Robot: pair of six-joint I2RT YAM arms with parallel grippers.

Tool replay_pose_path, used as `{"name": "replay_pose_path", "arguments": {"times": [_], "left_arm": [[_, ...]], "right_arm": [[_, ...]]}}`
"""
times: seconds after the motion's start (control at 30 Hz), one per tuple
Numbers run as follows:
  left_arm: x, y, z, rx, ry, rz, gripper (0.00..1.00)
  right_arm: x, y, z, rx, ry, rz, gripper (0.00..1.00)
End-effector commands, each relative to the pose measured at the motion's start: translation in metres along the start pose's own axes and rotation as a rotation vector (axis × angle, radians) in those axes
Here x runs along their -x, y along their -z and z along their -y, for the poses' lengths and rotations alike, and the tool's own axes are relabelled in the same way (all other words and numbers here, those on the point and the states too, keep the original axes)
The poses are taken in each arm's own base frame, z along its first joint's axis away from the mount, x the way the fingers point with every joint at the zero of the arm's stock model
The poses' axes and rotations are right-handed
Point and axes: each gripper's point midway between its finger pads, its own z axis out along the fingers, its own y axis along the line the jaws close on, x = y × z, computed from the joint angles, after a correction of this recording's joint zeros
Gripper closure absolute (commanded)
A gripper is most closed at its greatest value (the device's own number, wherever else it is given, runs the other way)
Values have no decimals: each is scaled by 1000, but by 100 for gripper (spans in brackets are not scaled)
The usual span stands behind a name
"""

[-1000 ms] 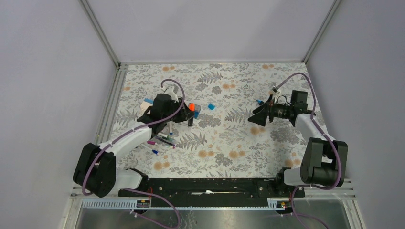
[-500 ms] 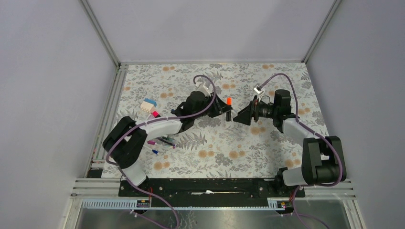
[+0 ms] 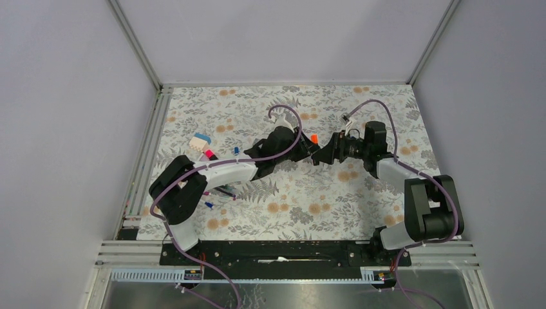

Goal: Open the pen caps
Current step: Pick up the pen from the center of the board.

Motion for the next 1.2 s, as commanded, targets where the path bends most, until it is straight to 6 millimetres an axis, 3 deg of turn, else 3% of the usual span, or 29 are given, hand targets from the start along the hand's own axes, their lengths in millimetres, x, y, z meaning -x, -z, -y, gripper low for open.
{"name": "replay_pose_path", "arguments": {"times": [0.0, 0.33, 0.5, 0.6, 0.67, 0.9, 1.07, 1.17], "left_arm": [[14, -4, 22, -32, 14, 66, 100], [5, -4, 36, -73, 4, 53, 100], [2, -2, 40, -94, 2, 40, 100], [6, 4, 44, -109, -22, 52, 83], [16, 14, 50, -120, -68, 91, 62], [70, 69, 50, -130, -323, 278, 4], [96, 116, 45, -230, -461, 351, 1], [89, 140, 48, -463, -479, 252, 1]], "right_arm": [[10, -11, -2, -5, 5, 21, 22], [9, -17, -2, -27, -2, 32, 59], [12, -17, -2, -24, 0, 47, 88], [11, -16, -8, 14, 25, 21, 100], [9, -15, -12, 45, 52, -11, 100], [0, -9, -23, 150, 102, -84, 100], [-6, -3, -44, 300, 119, -109, 100], [-12, 1, -56, 383, 103, -126, 100]]}}
